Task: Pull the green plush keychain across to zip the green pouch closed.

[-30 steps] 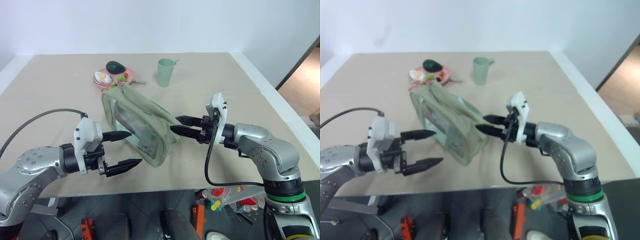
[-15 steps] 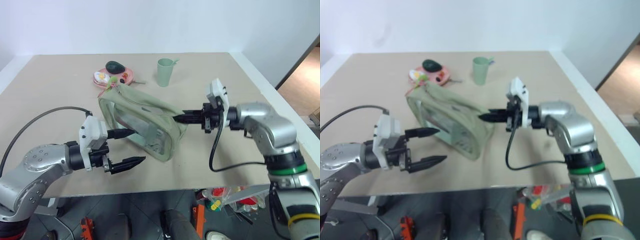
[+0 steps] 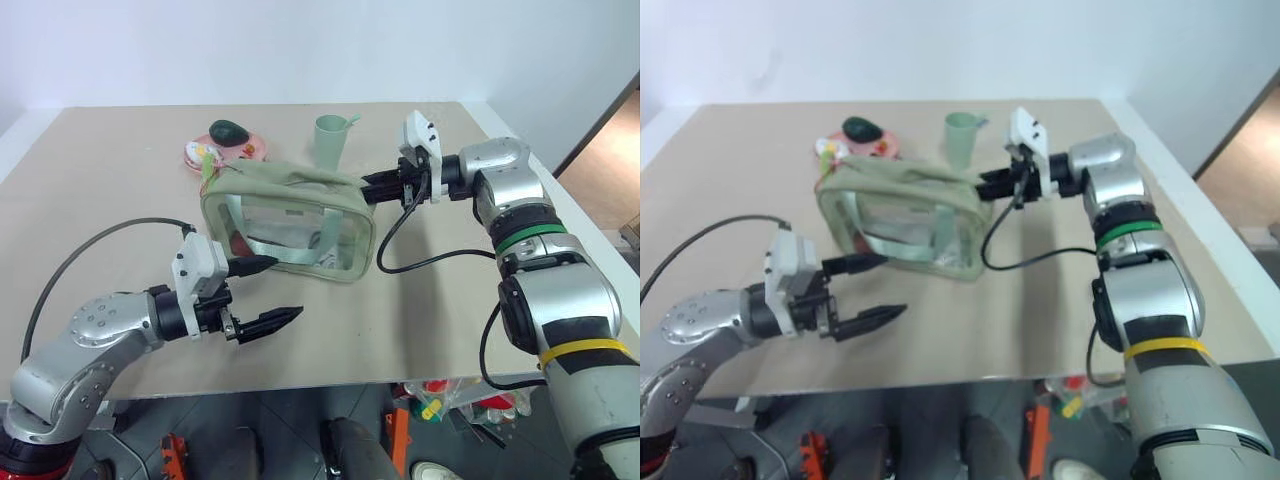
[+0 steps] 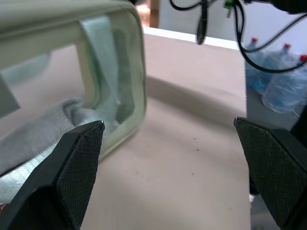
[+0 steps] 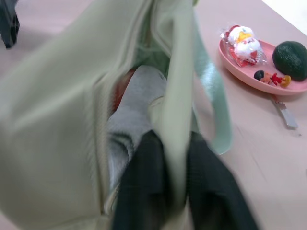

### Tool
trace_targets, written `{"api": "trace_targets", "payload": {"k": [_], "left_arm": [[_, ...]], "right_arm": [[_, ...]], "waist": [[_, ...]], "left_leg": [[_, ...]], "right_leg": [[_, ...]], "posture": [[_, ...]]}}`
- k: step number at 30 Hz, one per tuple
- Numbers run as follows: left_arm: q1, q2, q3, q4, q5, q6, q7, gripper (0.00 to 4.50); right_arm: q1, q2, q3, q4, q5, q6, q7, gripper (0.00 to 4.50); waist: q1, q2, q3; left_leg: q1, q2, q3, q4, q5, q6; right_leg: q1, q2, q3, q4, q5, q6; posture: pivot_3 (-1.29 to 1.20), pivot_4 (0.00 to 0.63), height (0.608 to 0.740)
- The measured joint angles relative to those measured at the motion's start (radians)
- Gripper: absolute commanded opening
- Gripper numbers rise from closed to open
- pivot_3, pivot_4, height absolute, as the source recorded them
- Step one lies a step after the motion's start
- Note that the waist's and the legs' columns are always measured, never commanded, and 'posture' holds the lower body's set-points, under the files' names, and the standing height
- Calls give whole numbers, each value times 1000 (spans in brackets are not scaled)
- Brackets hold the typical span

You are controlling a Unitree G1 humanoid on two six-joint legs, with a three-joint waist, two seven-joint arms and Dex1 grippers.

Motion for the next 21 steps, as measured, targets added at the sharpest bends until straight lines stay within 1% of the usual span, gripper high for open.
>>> {"api": "trace_targets", "payload": {"k": [2,3,4,5,6,7,9,10,11,13,15,17,21], "left_arm": [[0,-4,1,-1,4,0,11,4500],[0,-5,1,-3,7,0,18,4500],[0,-5,1,-4,9,0,19,4500],[0,-5,1,-4,9,0,19,4500],[-2,-5,0,-4,9,0,20,4500],[-4,-5,0,-5,9,0,19,4500],[-9,-5,4,-2,8,0,18,4500],[-9,-5,7,-1,8,0,18,4500],[-19,-7,7,6,6,0,18,4500],[-35,-12,15,24,-2,0,18,4500],[-55,-24,19,36,-13,3,20,4500],[-72,-30,21,43,-27,7,23,4500],[-80,-30,21,45,-28,8,21,4500]], "right_arm": [[0,-1,-43,-6,19,28,-3,2767],[4,-7,-84,-34,43,60,-12,3112],[8,-26,-124,-80,72,92,-26,3553],[9,-29,-128,-87,76,98,-29,3657],[33,-45,-161,-162,103,142,-51,4095],[81,-69,-195,-268,133,198,-78,4393],[201,-106,-252,-491,195,327,-141,4473],[231,-110,-261,-538,209,354,-153,4473],[332,-119,-289,-702,251,446,-208,4473],[490,-115,-300,-939,313,582,-288,4473],[595,-107,-303,-1122,348,669,-374,4473],[663,-72,-296,-1262,365,711,-458,4473],[708,-11,-257,-1330,354,716,-568,4473]], "waist": [[0,0,0],[0,0,0],[2,0,0],[2,0,0],[3,0,0],[3,0,0],[9,0,0],[10,0,0],[10,0,0],[8,0,0],[2,1,0],[-2,1,0],[-2,1,0]], "left_leg": [[0,0,0,0,0,0],[0,0,0,1,0,-1],[1,0,0,1,1,-1],[1,0,0,1,1,-1],[1,0,0,1,1,-1],[1,0,-1,1,1,-1],[0,-1,-2,1,0,-1],[0,-1,-2,2,0,-1],[0,-1,-2,1,0,-1],[0,-1,-2,1,0,-1],[0,-1,-1,1,0,-1],[2,0,-1,2,0,-1],[2,-1,-2,2,4,-1]], "right_leg": [[0,0,0,0,0,0],[0,0,0,1,0,0],[1,0,0,1,0,0],[1,0,0,1,0,0],[1,0,0,1,0,0],[1,0,0,1,0,0],[2,-1,-1,1,-1,1],[2,-1,-1,1,-1,2],[1,-1,-1,1,-1,2],[1,-1,0,2,-2,2],[0,0,0,3,-1,2],[0,1,0,3,1,1],[1,2,1,3,1,-3]], "posture": [[0,150,740],[0,150,740],[0,150,740],[0,150,740],[0,150,740],[0,150,740],[0,150,740],[0,150,740],[0,150,740],[0,150,740],[0,150,740],[0,150,740],[0,150,740]]}}
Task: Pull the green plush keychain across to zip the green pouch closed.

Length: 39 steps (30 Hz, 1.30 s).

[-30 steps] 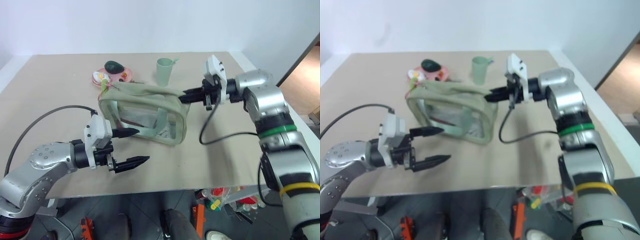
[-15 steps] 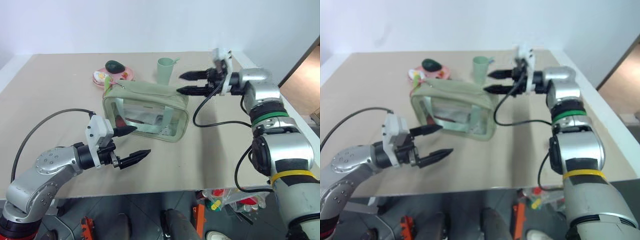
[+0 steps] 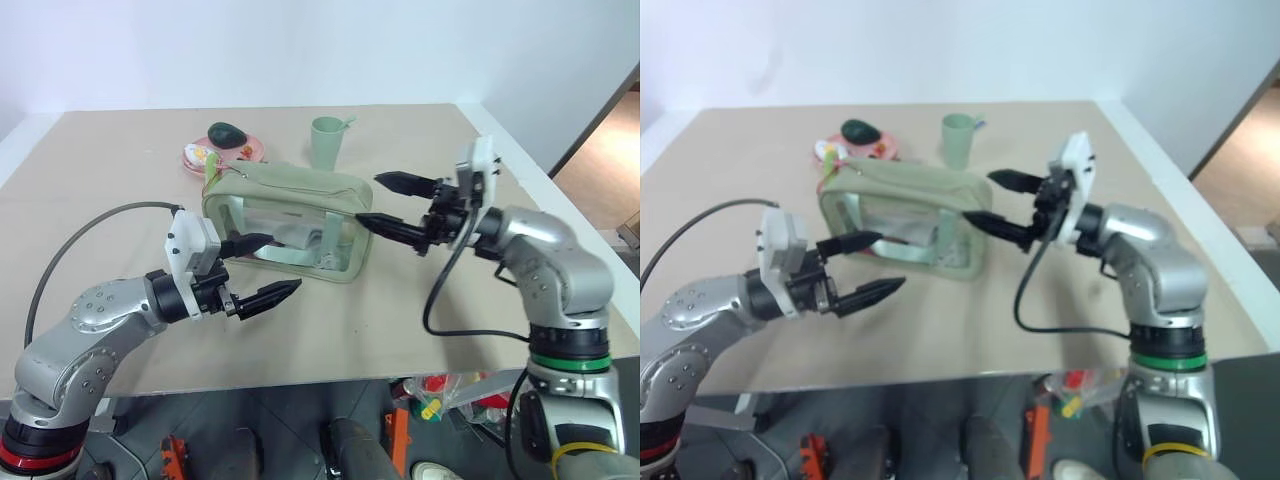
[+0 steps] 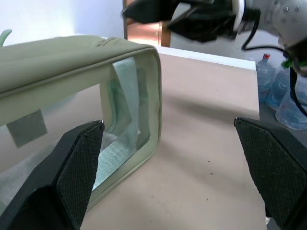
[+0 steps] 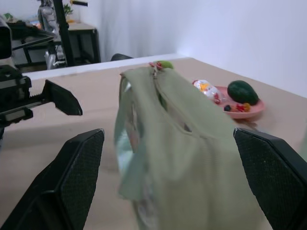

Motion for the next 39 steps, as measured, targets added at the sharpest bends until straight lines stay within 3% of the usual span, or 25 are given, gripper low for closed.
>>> {"api": "trace_targets", "payload": {"k": [5,6,13,17,18,27,39], "left_arm": [[0,0,-1,4,1,0,-5,4500],[0,0,-1,9,3,0,-5,4500],[0,0,-3,9,5,0,-2,4500],[6,0,-3,9,5,0,2,4500],[9,0,-4,9,6,0,4,4500],[9,0,-24,9,13,0,16,4500],[3,-1,-32,9,27,0,16,4500]], "right_arm": [[27,9,38,-6,-17,-19,-41,4473],[41,9,58,0,-32,-37,-45,3939],[52,9,76,26,-51,-90,-49,1523],[52,9,77,33,-51,-101,-48,160],[52,9,77,34,-51,-103,-48,37],[13,-7,103,85,-69,-169,30,37],[-139,-102,103,362,-76,-344,336,37]], "waist": [[2,0,0],[3,0,0],[3,0,0],[3,0,0],[3,0,0],[3,0,0],[4,0,0]], "left_leg": [[0,-2,0,1,2,-1],[0,-2,0,1,2,-1],[-1,-2,0,0,2,-1],[-1,-2,0,0,2,-1],[-1,-2,0,0,2,-1],[-1,-2,0,0,2,-1],[-2,-2,0,-1,2,-1]], "right_leg": [[1,-1,1,-1,0,0],[1,-1,2,-1,0,0],[0,-1,2,-1,1,1],[0,-1,1,-1,0,1],[0,-1,2,-1,0,1],[0,-1,1,-1,1,1],[0,-1,1,-3,1,1]], "posture": [[0,150,740],[0,150,740],[0,150,740],[0,150,740],[0,150,740],[0,150,740],[0,150,740]]}}
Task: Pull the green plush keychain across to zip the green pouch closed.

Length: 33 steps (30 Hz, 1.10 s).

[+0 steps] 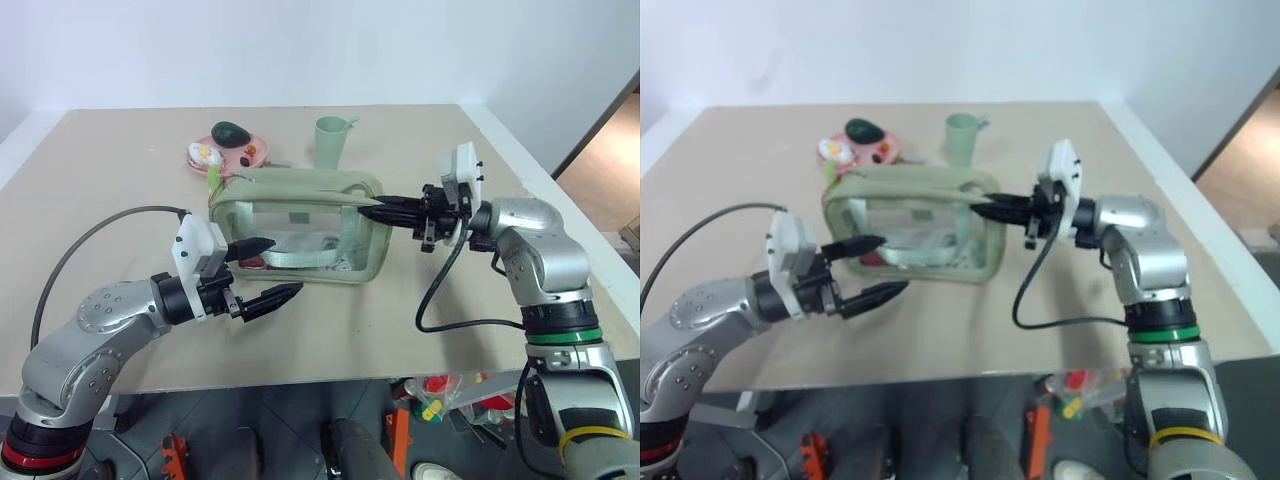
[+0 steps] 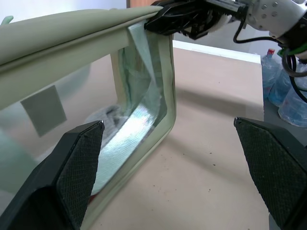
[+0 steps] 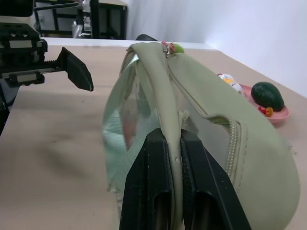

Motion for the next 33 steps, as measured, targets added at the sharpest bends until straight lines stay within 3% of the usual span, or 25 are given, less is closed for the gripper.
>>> {"api": "trace_targets", "payload": {"k": [14,22,29,33], "left_arm": [[-13,-3,-4,0,-7,25,28,4500],[22,46,312,5,-258,125,176,4500],[7,68,314,242,-113,82,180,4500],[-80,20,303,358,-85,81,212,4500]], "right_arm": [[-51,4,27,216,-92,-275,116,37],[-48,2,27,221,-108,-287,93,37],[-36,-11,27,205,-110,-283,92,37],[-24,-18,25,170,-110,-272,83,37]], "waist": [[-1,0,0],[0,0,0],[1,0,0],[2,0,0]], "left_leg": [[0,0,0,0,0,0],[1,0,0,0,0,0],[1,-1,0,1,1,-2],[0,-1,0,1,1,-2]], "right_leg": [[0,0,0,0,0,0],[1,0,0,1,0,0],[1,-1,0,1,0,0],[1,-1,-1,0,1,1]], "posture": [[0,150,740],[0,150,740],[0,150,740],[0,150,740]]}}
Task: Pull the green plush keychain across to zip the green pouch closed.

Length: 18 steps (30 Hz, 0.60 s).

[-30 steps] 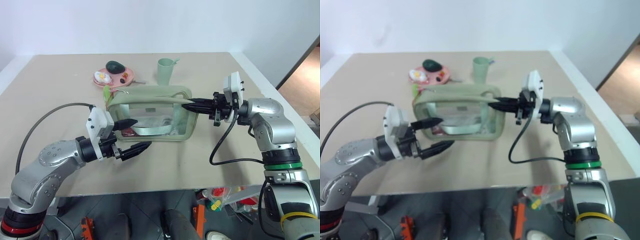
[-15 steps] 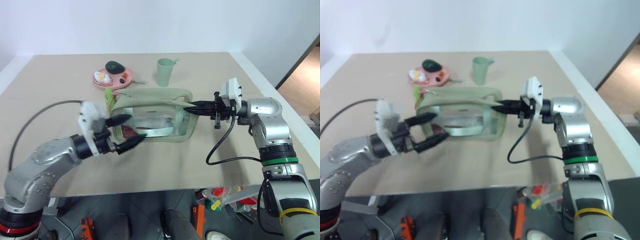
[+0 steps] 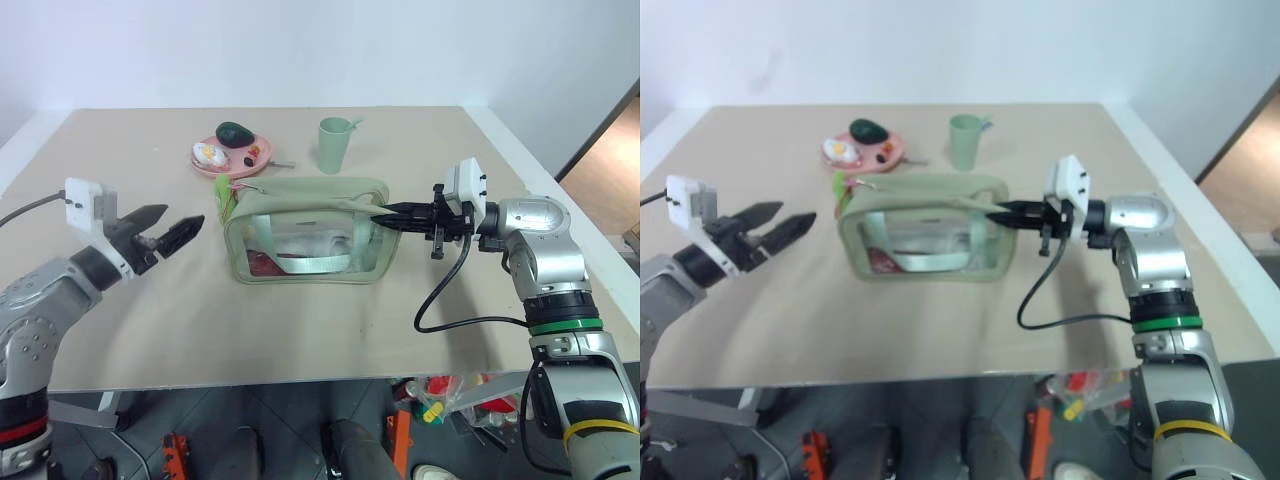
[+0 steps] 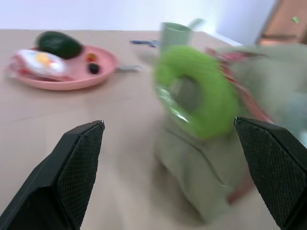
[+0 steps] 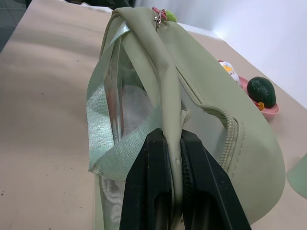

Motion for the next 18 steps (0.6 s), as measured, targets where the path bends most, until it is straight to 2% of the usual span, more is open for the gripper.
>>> {"api": "trace_targets", "payload": {"k": [6,16,18], "left_arm": [[-94,-96,-38,121,22,2,15,4500],[-179,-215,-23,294,-9,-1,-9,4500],[-190,-226,-23,325,-7,-7,-17,3951]], "right_arm": [[19,-8,0,-34,-1,8,-11,37],[36,-22,0,-55,-1,18,-17,37],[36,-24,0,-56,-2,18,-17,0]], "waist": [[0,0,0],[0,0,0],[0,0,0]], "left_leg": [[-1,0,0,-1,0,0],[0,-1,0,0,0,0],[-1,-1,0,0,0,0]], "right_leg": [[-1,0,0,0,2,4],[0,0,0,0,3,4],[0,0,0,0,3,5]], "posture": [[0,150,740],[0,150,740],[0,150,740]]}}
